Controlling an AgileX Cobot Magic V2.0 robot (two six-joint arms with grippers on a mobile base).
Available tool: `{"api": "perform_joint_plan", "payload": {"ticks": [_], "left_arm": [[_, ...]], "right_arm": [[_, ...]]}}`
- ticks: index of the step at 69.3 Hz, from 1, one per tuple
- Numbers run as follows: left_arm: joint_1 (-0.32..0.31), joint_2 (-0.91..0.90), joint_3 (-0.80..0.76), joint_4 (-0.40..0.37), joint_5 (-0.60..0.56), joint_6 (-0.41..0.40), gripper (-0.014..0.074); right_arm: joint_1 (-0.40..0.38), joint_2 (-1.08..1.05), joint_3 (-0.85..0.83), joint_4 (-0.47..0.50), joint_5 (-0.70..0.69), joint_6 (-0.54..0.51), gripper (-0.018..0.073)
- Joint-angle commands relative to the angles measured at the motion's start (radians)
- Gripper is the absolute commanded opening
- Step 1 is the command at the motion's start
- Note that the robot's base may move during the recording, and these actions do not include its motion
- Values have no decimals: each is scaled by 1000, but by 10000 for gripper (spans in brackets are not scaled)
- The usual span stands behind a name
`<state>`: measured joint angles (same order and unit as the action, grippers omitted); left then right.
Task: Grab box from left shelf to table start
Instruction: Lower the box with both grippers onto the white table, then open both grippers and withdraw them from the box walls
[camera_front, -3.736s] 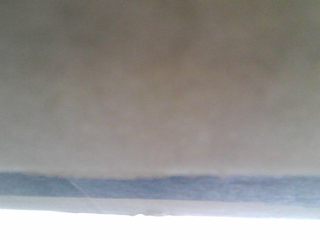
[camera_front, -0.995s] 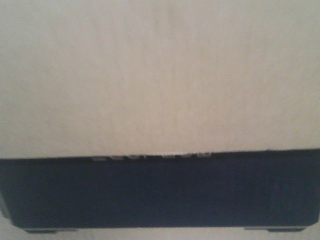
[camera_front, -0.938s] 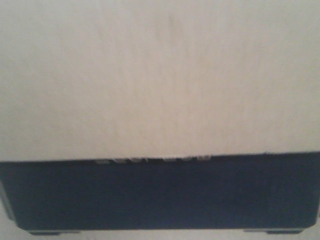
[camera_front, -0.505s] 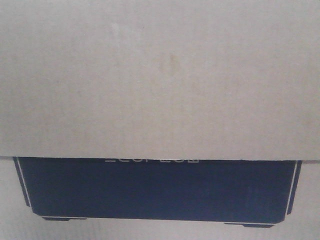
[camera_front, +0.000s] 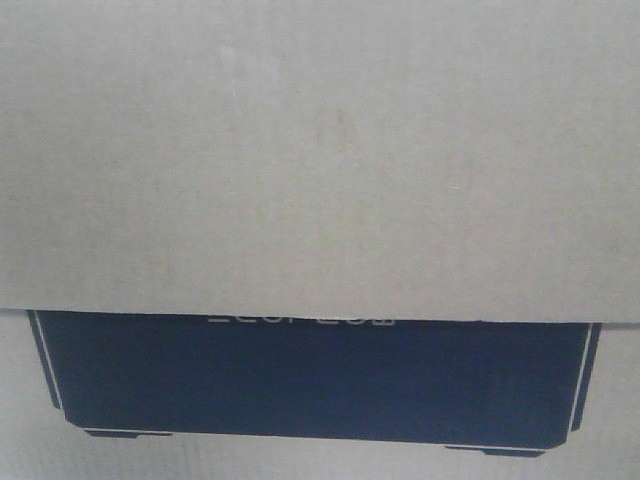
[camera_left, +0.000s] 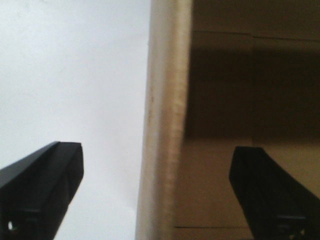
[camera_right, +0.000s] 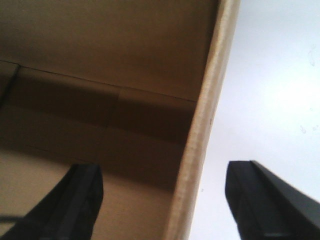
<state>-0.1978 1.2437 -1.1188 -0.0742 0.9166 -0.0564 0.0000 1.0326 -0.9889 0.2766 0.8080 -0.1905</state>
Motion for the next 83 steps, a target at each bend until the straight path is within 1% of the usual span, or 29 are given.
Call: {"api": "perform_joint_plan", "payload": {"ticks": [1, 7, 12, 19, 20, 23, 24, 25, 27, 29, 32, 34, 41, 44, 53, 65, 73, 83], "left_arm": [[-3, -32, -67, -21, -1, -3, 519], [-3, -63, -108, -21, 21, -3, 475], [-3, -111, -133, -21, 21, -3, 424], [-3, -199, -142, -14, 8, -3, 333], [-3, -212, -139, -8, 7, -3, 318], [-3, -254, -128, 12, 4, -3, 258], [-3, -275, -121, 19, 4, -3, 239], [-3, -282, -118, 27, 1, -3, 230], [-3, -308, -105, 43, 1, -3, 179], [-3, -339, -84, 60, -4, -3, 138], [-3, -383, -55, 88, -9, -3, 75], [-3, -412, -33, 100, -15, -3, 24], [-3, -527, 71, 123, -57, -3, -109], [-3, -581, 127, 125, -91, -3, -95], [-3, -727, 309, 125, -198, -3, -97], [-3, -879, 492, 125, -280, -3, -97], [-3, -954, 578, 125, -303, -3, -97], [-3, -995, 609, 125, -304, -3, -97]], "right_arm": [[-2, -49, -54, 12, -50, -12, 591], [-2, -92, -68, 12, -48, -12, 544], [-2, -139, -75, 12, -50, -12, 466], [-2, -207, -75, 12, -47, -12, 304], [-2, -217, -74, 12, -46, -12, 264], [-2, -250, -66, 11, -42, -12, 182], [-2, -261, -64, 11, -42, -12, 168], [-2, -272, -59, 9, -40, -12, 127], [-2, -293, -48, 7, -40, -12, 72], [-2, -321, -34, 3, -41, -12, 35], [-2, -354, -6, -5, -46, -12, 64], [-2, -376, 14, -12, -51, -12, 61], [-2, -466, 111, -24, -84, -12, 56], [-2, -515, 155, -24, -97, -12, 56], [-2, -669, 306, -24, -137, -12, 56], [-2, -881, 464, -37, -195, -12, 56], [-2, -998, 524, -63, -197, -12, 56], [-2, -1053, 536, -99, -189, -12, 56]]}}
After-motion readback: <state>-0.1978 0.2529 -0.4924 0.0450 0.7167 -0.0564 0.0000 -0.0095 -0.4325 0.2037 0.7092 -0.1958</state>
